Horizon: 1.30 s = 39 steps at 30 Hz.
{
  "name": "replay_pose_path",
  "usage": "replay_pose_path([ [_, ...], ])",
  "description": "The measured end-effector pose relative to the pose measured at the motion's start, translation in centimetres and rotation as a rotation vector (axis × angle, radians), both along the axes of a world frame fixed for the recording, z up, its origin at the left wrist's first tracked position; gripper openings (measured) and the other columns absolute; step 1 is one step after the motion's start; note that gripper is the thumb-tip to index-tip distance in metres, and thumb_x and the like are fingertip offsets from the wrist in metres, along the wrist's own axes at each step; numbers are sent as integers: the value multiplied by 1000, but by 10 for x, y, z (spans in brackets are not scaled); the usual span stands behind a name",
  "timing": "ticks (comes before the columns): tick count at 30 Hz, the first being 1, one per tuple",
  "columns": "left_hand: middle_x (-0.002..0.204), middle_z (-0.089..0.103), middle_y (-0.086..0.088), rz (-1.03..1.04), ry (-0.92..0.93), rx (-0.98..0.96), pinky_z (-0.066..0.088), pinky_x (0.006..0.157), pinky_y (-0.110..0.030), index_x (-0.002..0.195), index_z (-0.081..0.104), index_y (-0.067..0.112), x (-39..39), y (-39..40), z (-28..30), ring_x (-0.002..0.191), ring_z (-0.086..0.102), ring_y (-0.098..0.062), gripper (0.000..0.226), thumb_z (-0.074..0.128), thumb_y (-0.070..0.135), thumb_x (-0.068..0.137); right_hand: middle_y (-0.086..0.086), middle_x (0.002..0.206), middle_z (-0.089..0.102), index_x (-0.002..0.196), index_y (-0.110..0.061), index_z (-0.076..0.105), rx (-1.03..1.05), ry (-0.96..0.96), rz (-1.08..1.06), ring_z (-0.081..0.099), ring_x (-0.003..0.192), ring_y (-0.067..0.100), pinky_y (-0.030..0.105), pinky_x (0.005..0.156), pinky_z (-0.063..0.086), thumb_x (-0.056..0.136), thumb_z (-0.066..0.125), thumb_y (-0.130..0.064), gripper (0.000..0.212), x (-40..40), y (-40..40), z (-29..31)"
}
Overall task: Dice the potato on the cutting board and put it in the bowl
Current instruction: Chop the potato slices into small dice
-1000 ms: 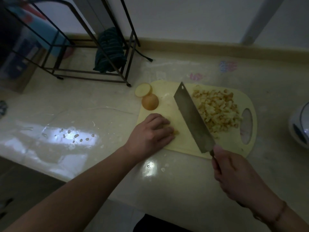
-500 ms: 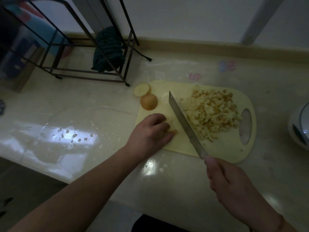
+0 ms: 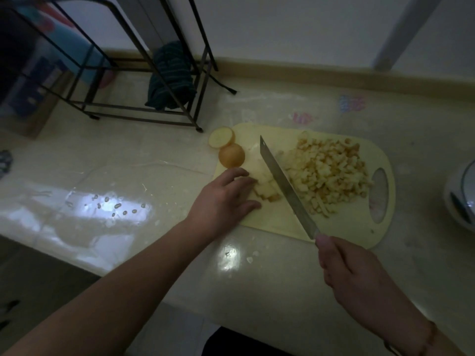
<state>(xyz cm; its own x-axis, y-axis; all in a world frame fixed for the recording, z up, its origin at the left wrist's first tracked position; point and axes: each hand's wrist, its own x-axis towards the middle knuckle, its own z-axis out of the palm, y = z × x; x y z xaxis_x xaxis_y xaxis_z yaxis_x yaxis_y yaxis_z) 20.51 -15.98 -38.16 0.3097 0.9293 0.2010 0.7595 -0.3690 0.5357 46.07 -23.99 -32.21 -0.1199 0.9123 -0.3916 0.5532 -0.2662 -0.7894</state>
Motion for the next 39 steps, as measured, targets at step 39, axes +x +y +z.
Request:
replay_pose_path([
  [39, 93, 73, -3, -168, 221, 204, 53, 62, -31, 91, 80, 15, 21, 5, 8, 82, 65, -26, 16, 69, 25, 88, -6, 65, 62, 65, -19, 52, 81, -57, 37, 57, 62, 7, 31, 67, 42, 88, 25, -70, 62, -5, -17, 8],
])
